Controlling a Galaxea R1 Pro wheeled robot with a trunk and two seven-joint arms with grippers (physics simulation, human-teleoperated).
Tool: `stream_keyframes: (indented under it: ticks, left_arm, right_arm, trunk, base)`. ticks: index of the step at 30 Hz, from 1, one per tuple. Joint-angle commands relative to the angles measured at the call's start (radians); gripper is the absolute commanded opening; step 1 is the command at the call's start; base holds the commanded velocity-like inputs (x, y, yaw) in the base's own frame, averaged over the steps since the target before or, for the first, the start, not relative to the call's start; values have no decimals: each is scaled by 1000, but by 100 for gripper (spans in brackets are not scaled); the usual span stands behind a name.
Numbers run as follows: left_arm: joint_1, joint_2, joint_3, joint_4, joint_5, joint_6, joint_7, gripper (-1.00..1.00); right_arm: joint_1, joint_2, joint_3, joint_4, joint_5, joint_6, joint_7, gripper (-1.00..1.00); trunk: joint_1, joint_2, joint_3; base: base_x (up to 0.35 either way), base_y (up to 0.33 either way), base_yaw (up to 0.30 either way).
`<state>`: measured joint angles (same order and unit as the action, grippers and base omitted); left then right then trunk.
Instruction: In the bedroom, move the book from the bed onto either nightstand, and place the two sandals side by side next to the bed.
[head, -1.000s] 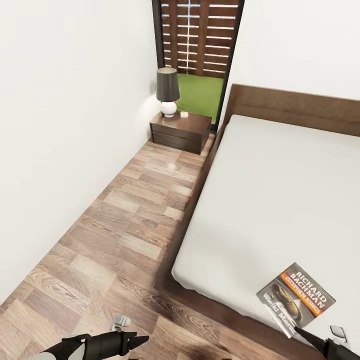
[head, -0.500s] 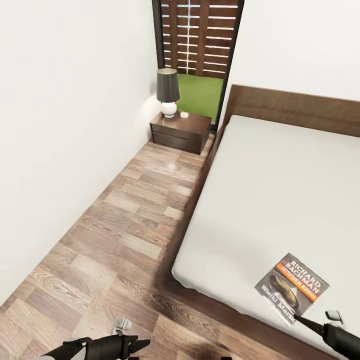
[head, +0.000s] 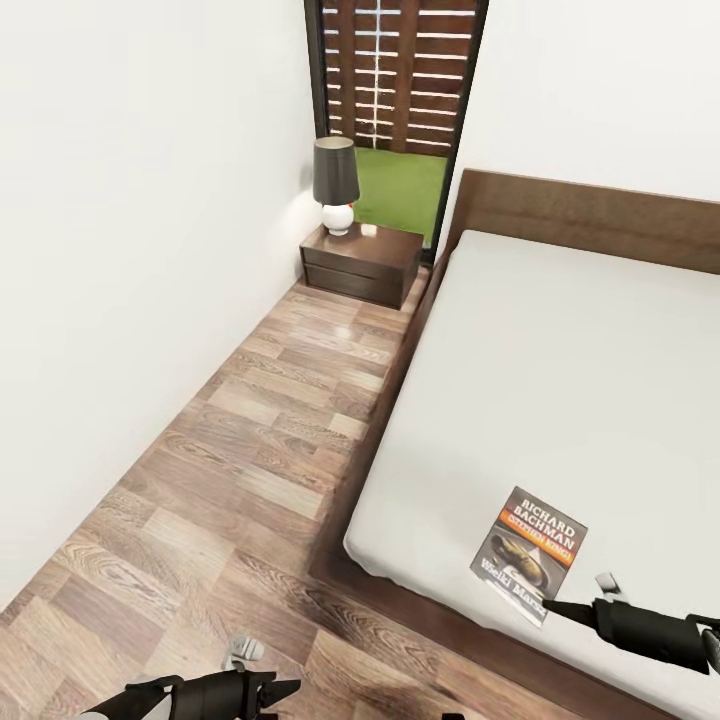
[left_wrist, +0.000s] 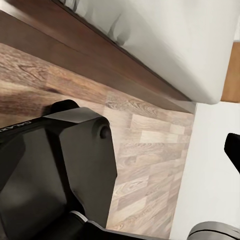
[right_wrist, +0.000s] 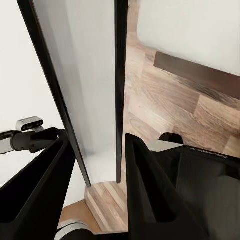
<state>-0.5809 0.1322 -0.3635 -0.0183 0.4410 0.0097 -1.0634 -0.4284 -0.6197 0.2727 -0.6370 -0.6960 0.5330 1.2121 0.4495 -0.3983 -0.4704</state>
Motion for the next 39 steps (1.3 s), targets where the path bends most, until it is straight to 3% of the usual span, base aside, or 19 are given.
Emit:
stream_keyframes:
  ticks: [1,39]
  left_arm:
    - [0,1,-8,0,9,1,-3,100]
    - [0,1,-8,0,12,2,-3,100]
  right_arm:
    - [-1,-1,6,-3,-9,9,-1,-100]
    - [-1,-3,7,-9,-7,2,-4,-100]
  trunk:
    - [1,-2,-1]
    - [1,-2,56]
  base:
    - [0,0,0]
    - [0,0,0]
